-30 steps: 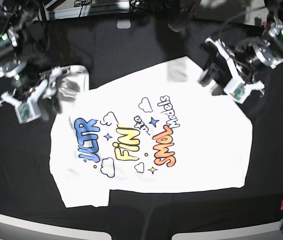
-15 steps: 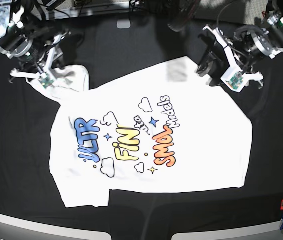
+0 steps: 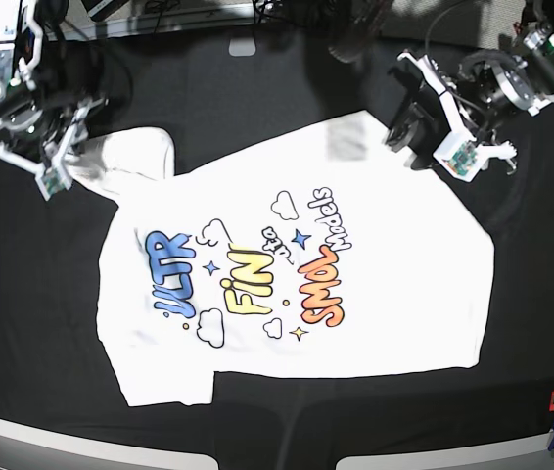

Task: Layout the t-shirt on the table in an organized manner, then fold the t-shirt properly
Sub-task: 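Raise both grippers away from the shirt toward the shoulders, then grasp the shirt shoulder edge with the left gripper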

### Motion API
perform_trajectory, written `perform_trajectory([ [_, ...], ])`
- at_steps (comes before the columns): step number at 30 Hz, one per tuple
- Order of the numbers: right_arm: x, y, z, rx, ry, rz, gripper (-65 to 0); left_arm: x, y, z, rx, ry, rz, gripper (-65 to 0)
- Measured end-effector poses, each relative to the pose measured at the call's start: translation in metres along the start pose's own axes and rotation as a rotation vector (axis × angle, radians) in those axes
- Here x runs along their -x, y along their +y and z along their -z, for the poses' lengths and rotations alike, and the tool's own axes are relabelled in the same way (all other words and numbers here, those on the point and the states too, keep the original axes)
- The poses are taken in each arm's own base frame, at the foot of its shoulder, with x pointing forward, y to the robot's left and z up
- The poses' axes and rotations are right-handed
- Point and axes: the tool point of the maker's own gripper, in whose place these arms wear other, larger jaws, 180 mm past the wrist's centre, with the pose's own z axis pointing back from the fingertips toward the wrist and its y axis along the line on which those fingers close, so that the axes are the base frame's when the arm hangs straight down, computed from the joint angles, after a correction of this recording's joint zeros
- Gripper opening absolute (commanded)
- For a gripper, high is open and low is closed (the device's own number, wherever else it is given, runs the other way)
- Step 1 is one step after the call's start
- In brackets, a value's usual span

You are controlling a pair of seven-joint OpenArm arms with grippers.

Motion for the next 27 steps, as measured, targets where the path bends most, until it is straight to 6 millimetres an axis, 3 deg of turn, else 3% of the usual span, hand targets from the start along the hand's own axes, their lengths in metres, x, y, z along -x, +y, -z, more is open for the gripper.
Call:
perform_trajectory([
  [6, -0.014, -0.009, 0.003, 0.019, -0.038, 0.006, -43.5, 0.0, 0.0, 0.0, 0.0, 0.0, 0.0, -42.4],
  [17, 0.021, -0.004, 0.019, -0.014, 0.055, 0.055, -43.5, 0.0, 0.0, 0.0, 0.0, 0.0, -0.001, -42.4],
  [22, 0.018, -0.008, 0.019, -0.006, 0.049, 0.048, -43.5, 0.0, 0.0, 0.0, 0.0, 0.0, 0.0, -42.4],
  [27, 0.001, -0.02, 0.02, 0.02, 0.012, 0.051, -44.0, 0.0, 0.0, 0.0, 0.0, 0.002, -0.001, -42.4],
])
